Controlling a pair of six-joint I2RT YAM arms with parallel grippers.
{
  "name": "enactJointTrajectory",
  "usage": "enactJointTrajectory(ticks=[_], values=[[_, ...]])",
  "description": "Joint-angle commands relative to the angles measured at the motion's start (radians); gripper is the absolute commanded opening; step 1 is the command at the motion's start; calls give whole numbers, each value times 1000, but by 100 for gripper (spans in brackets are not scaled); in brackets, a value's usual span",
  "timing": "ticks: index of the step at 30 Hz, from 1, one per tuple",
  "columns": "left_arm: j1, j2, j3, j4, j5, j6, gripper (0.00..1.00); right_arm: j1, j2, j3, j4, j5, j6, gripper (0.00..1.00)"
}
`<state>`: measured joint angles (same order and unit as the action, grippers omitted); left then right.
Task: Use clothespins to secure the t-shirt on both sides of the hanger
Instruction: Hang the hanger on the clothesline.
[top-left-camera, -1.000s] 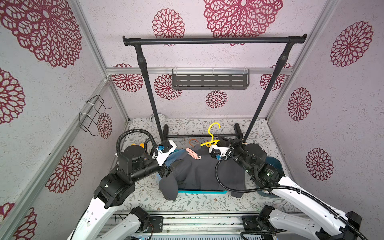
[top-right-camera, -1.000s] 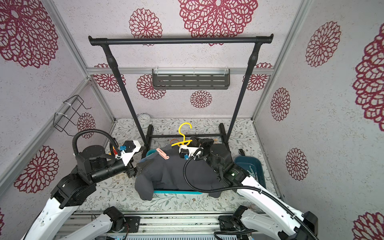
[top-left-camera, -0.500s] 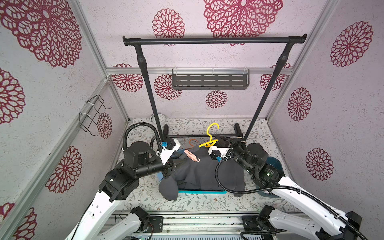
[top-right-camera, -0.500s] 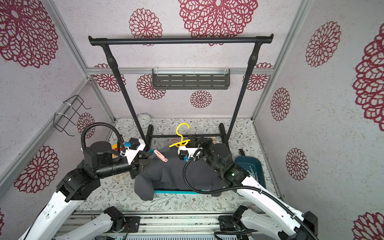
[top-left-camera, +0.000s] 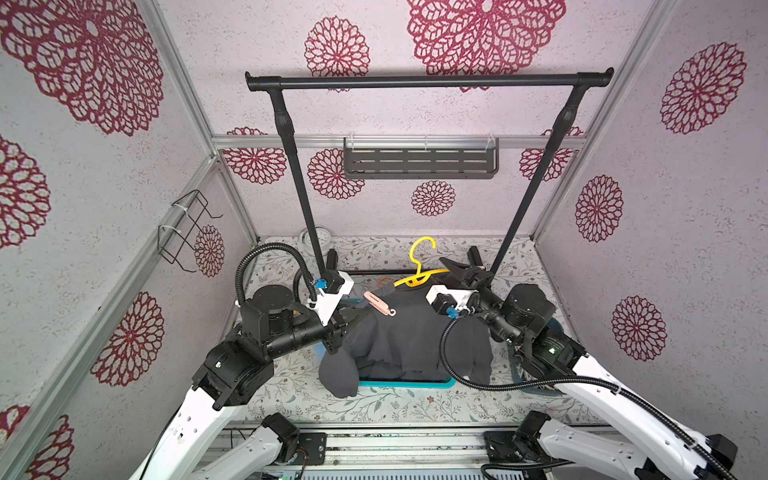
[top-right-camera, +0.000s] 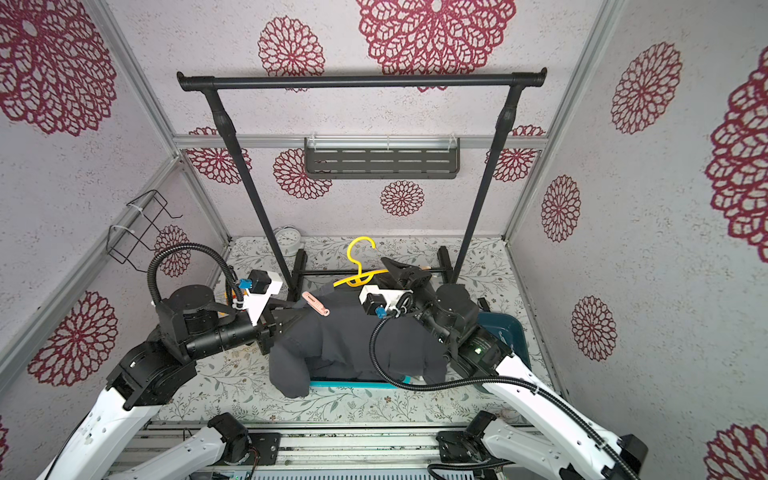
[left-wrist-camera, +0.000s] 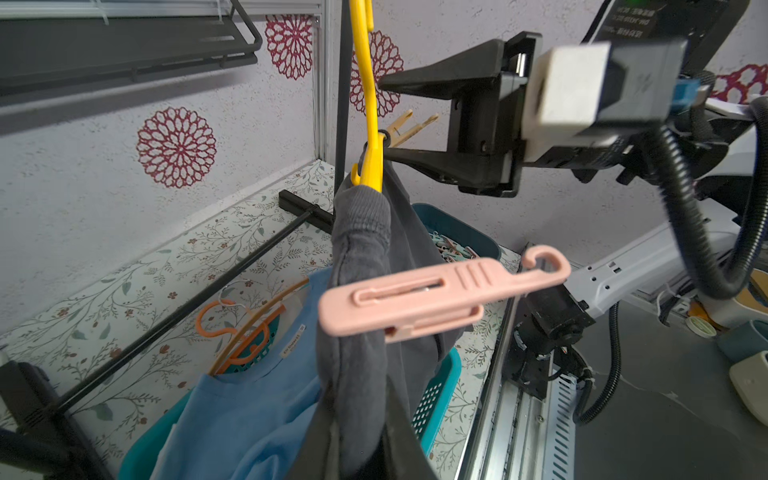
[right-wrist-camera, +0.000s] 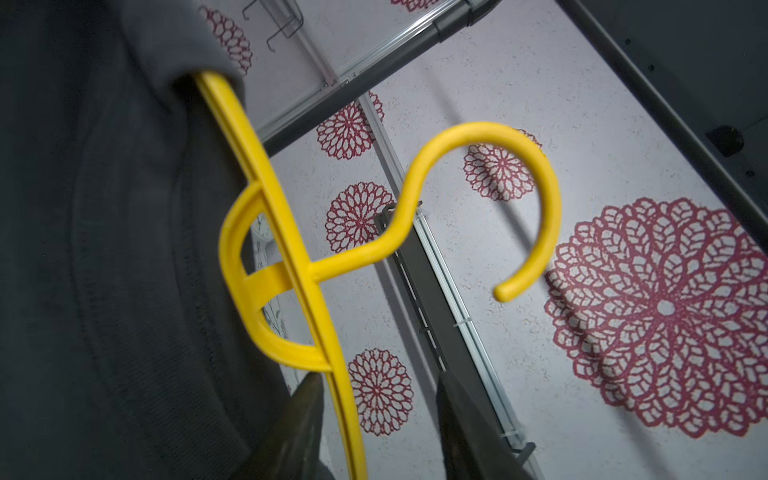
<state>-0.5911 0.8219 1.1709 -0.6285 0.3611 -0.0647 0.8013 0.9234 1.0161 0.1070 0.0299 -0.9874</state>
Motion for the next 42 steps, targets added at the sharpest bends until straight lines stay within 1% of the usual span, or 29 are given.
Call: enactJointTrajectory(ticks=[1,4,6,9,11,14,17,18,19,21,23,26,29,31,34,37,42], values=[[2,-8,24,140,-57,-20,0,3,-43,50,14,-85,133,57],[2,3,41,144,-71,-20,0,3,-65,57,23,-132,199,67],[2,-2,53,155,-89,-21,0,4,-84,54,39,-159,247,70],[2,-16,72,183,-119,-31,0,3,-124,16,129,-143,383,76],[2,-23,93,199,-146,-49,0,3,-151,-8,159,-129,453,77],[2,-21,146,181,-133,-59,0,3,-196,-58,198,-99,519,78],[2,-20,193,165,-106,-60,0,3,-238,-116,209,-68,524,78],[2,-21,205,169,-99,-66,0,3,-253,-136,216,-47,520,75],[2,-20,217,175,-86,-80,0,3,-274,-163,240,-17,530,73],[1,-12,250,175,-53,-91,0,3,-316,-241,306,67,589,73],[2,1,293,158,-41,-92,0,1,-351,-314,348,112,623,74],[2,24,361,108,-47,-63,0,3,-370,-380,327,116,611,77],[2,51,438,42,-54,-45,0,2,-375,-443,314,167,628,79],[2,54,460,35,-53,-43,0,2,-378,-497,330,197,626,80],[2,62,497,25,-33,-43,0,2,-380,-575,364,199,627,81],[2,70,542,10,-21,-46,0,1,-389,-636,391,174,628,85],[2,97,644,-11,-26,-64,0,1,-436,-706,387,113,688,92]])
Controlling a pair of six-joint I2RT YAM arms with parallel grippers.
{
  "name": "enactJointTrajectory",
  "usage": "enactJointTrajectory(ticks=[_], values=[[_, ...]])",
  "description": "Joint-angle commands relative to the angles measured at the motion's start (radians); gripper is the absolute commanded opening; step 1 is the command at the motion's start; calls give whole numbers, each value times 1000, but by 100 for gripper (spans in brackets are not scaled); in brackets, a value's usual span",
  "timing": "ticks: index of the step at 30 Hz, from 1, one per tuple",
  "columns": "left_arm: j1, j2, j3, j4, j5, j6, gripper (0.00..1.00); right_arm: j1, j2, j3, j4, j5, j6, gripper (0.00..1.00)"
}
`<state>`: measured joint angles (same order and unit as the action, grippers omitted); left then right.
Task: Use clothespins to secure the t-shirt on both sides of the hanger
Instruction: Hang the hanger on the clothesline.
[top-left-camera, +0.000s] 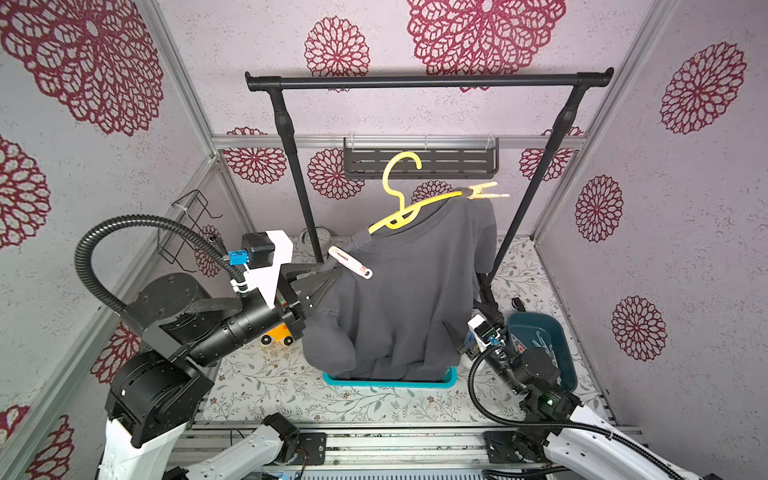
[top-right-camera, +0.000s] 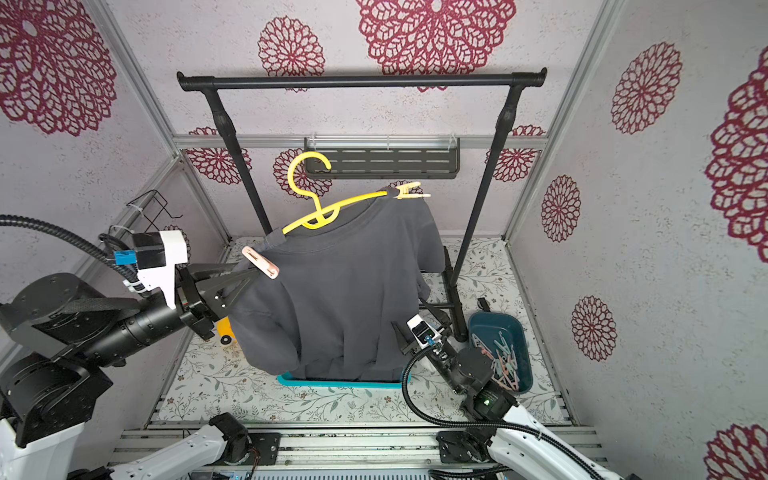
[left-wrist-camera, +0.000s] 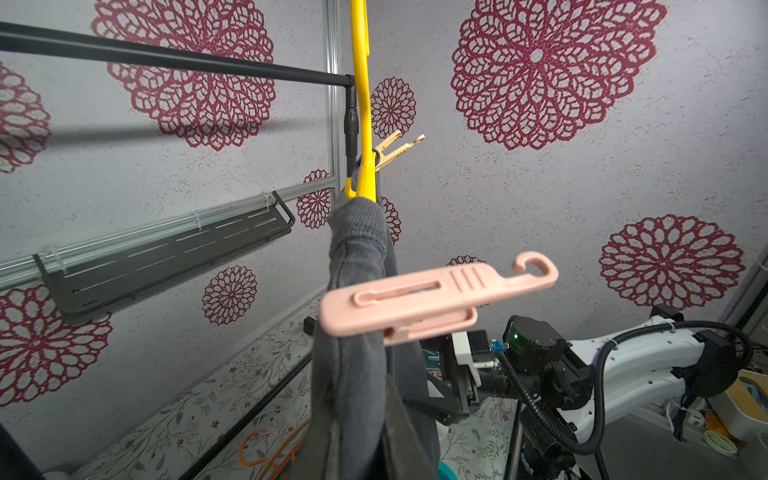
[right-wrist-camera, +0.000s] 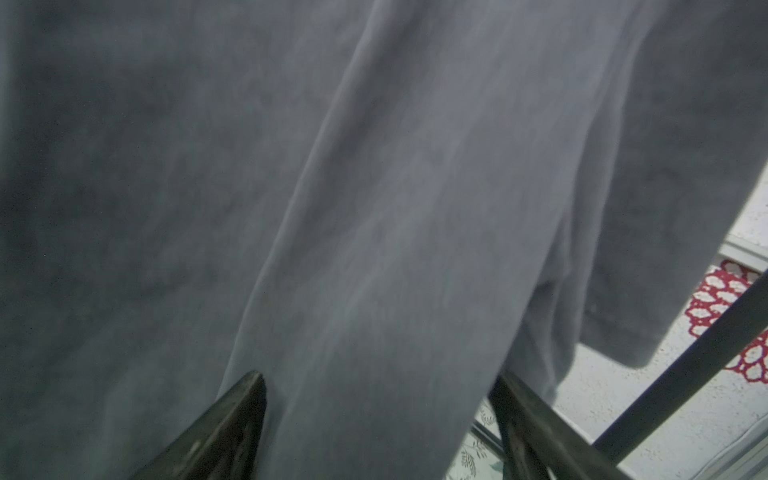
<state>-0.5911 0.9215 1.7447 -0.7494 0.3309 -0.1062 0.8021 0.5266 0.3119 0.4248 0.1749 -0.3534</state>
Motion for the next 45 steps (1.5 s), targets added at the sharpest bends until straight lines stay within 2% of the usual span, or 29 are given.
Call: enactJointTrajectory(ticks=[1,4,8,14,20,26,29,33,38,39,45], values=[[2,7,89,108,9,-23,0,1,-47,-10,59,-49,63,93],[2,36,153,93,9,-30,0,0,-62,-28,14,-132,111,95],[2,70,210,91,5,-38,0,2,-56,-53,24,-306,165,95],[2,123,285,71,-29,-42,0,5,100,-22,118,-460,248,94],[2,158,330,97,-58,-39,0,60,335,12,336,-515,284,94],[2,182,327,88,-65,-51,0,185,540,133,420,-374,288,90],[2,170,301,94,-91,-51,0,231,612,156,511,-328,300,81],[2,149,271,85,-111,-53,0,280,670,219,546,-299,329,60],[2,116,235,68,-136,-51,0,312,683,300,538,-273,347,4],[2,107,221,68,-140,-48,0,313,676,319,532,-265,356,0],[2,77,163,49,-164,-49,0,313,618,440,411,-195,376,0]])
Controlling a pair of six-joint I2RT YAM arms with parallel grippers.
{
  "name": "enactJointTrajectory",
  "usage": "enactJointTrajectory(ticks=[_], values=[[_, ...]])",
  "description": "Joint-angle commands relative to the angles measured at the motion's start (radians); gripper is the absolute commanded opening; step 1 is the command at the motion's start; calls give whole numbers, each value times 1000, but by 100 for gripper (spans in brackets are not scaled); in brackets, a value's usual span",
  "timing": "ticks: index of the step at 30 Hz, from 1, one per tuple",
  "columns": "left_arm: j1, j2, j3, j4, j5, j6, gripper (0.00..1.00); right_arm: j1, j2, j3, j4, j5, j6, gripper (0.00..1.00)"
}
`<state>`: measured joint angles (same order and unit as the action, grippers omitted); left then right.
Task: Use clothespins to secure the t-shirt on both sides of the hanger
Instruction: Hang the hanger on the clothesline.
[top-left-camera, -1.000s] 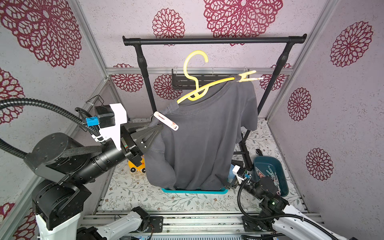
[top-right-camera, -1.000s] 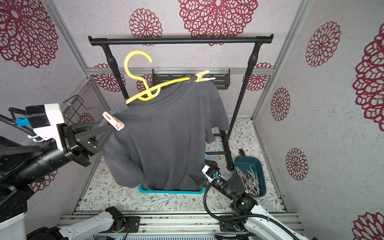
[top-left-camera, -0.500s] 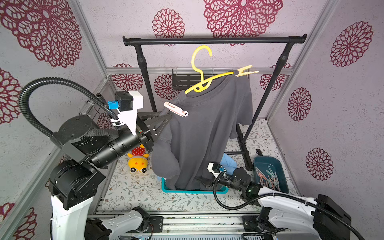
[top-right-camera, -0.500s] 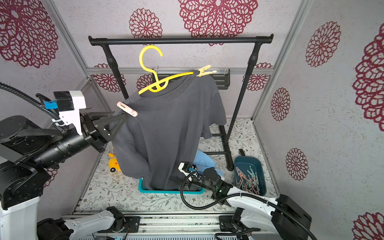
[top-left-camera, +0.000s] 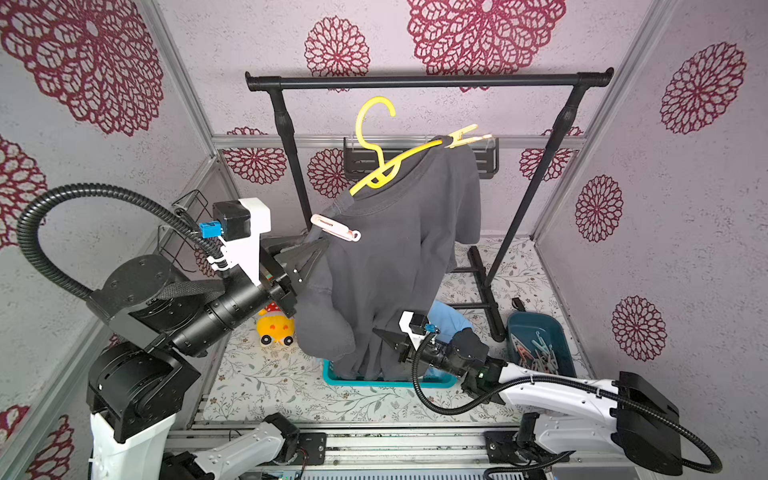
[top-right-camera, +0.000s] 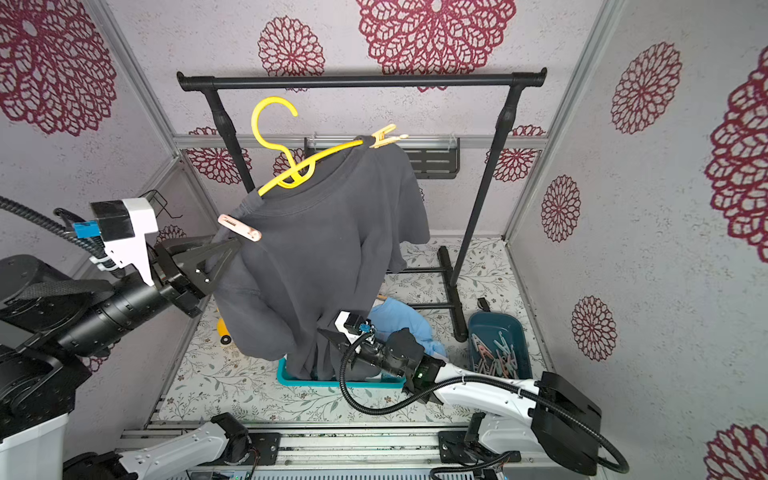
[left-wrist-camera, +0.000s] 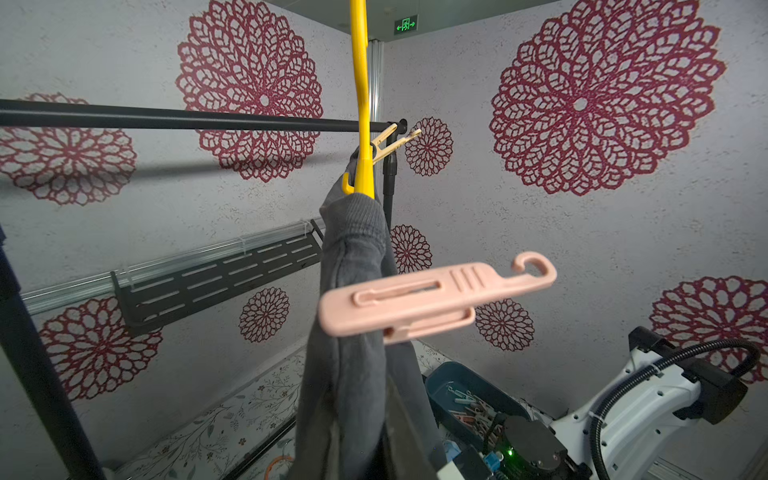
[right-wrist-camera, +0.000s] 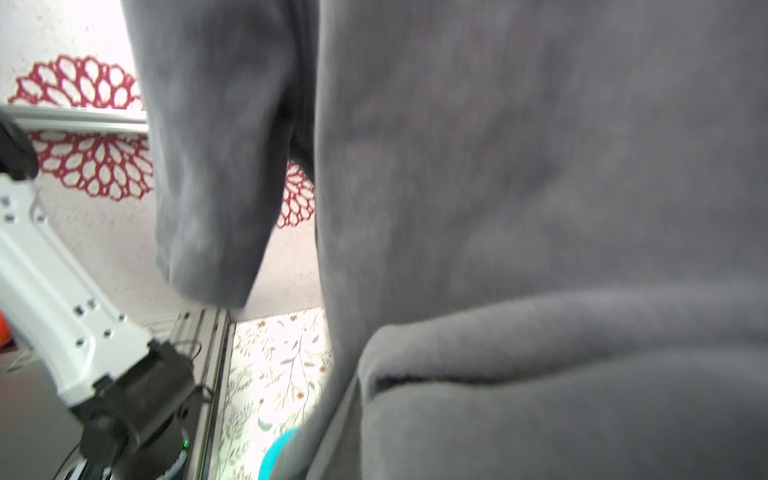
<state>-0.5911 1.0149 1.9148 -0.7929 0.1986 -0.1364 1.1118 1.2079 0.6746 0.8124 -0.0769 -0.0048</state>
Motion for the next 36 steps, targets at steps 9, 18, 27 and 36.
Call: enactJointTrajectory(ticks=[9,18,27,36], values=[[2,38,-16,51,-74,-19,0,-5,-54,269,-89,236,-75,0],[6,142,69,-7,-139,-8,0,-121,40,397,-87,308,-72,0],[78,184,101,58,-176,5,0,-241,183,480,-34,266,-54,0],[107,185,112,106,-215,40,0,-304,358,588,41,224,-62,0]])
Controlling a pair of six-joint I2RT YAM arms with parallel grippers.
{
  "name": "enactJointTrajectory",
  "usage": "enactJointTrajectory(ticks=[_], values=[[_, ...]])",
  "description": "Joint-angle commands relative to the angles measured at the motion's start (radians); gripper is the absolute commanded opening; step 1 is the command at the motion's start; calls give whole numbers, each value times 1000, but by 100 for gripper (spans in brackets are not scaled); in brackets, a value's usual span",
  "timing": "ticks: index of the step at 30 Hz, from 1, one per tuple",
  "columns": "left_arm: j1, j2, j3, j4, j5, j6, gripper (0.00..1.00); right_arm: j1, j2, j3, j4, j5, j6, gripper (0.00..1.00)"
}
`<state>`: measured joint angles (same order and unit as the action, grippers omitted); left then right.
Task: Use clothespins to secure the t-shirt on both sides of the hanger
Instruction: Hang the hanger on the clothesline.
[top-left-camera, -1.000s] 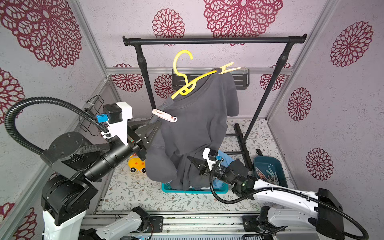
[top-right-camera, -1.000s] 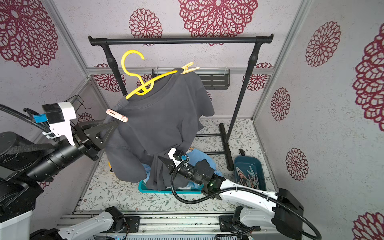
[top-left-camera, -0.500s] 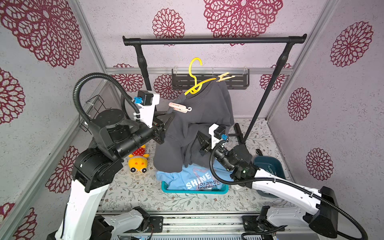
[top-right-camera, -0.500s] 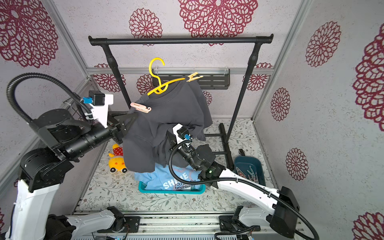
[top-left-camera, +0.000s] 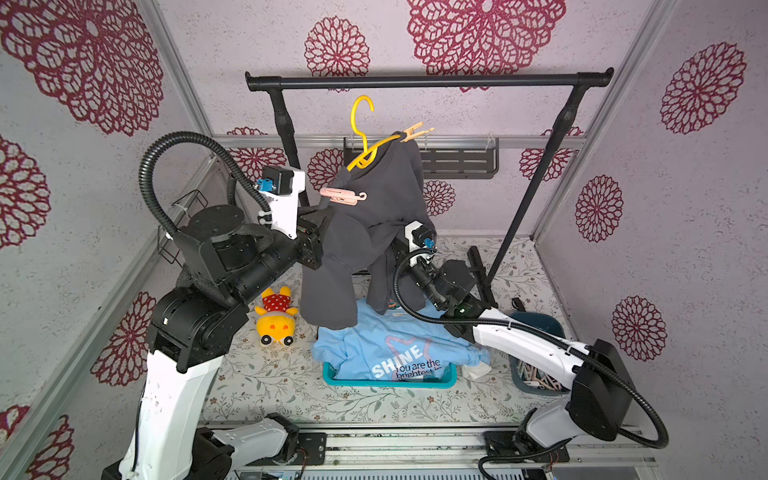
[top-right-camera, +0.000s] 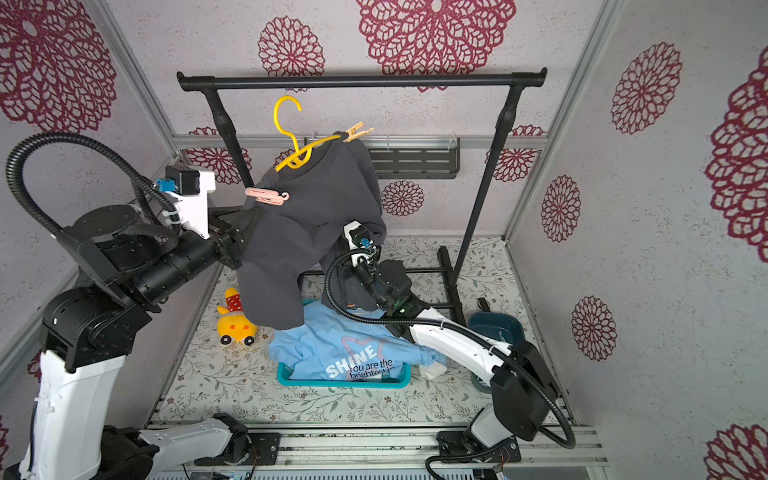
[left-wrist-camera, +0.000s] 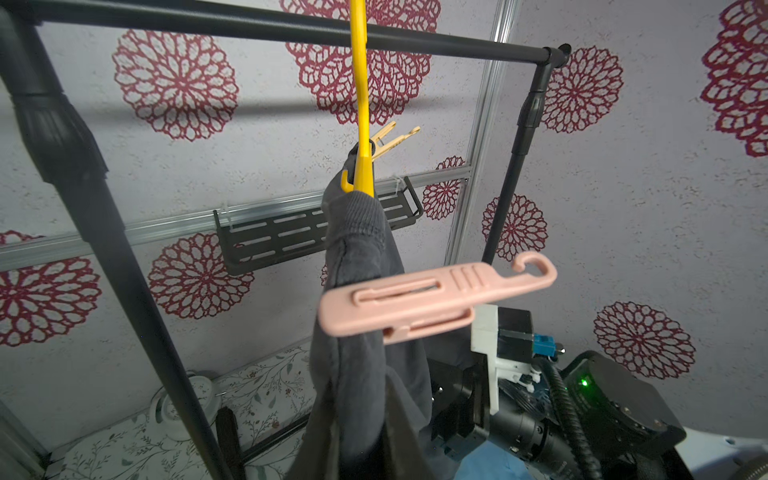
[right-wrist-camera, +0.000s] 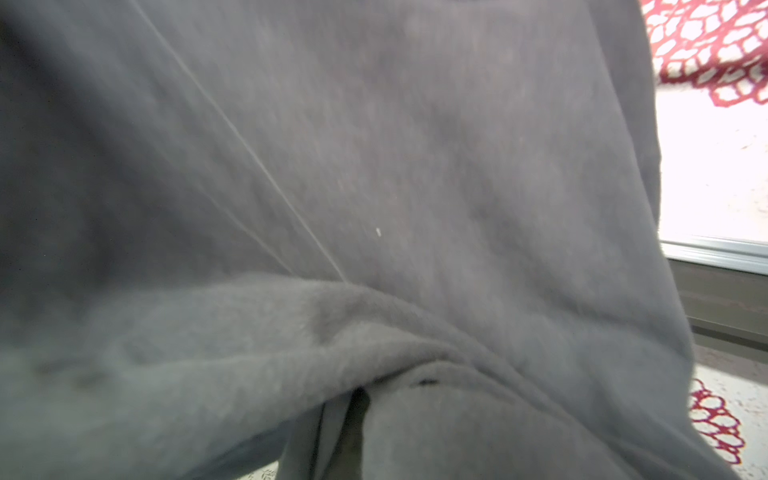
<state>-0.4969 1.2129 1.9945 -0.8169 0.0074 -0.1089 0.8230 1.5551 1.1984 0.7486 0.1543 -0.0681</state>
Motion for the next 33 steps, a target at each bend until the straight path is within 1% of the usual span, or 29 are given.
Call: enactJointTrajectory(ticks=[1,8,12,18,22,29,33], values=[[19,-13,32,138,-27,11,0,-20,33,81,112,-9,-1,0],[81,38,91,127,5,-26,0,-41,167,202,134,-44,-7,0],[111,56,110,131,18,-37,0,-48,218,245,141,-66,-10,0],[186,95,135,130,31,-56,0,-58,299,302,177,-76,-8,0],[232,107,137,149,71,-73,0,-65,355,363,171,-139,3,0],[300,157,197,151,116,-99,0,-73,429,433,196,-135,24,0],[322,171,211,162,133,-114,0,-78,463,476,211,-138,43,0]])
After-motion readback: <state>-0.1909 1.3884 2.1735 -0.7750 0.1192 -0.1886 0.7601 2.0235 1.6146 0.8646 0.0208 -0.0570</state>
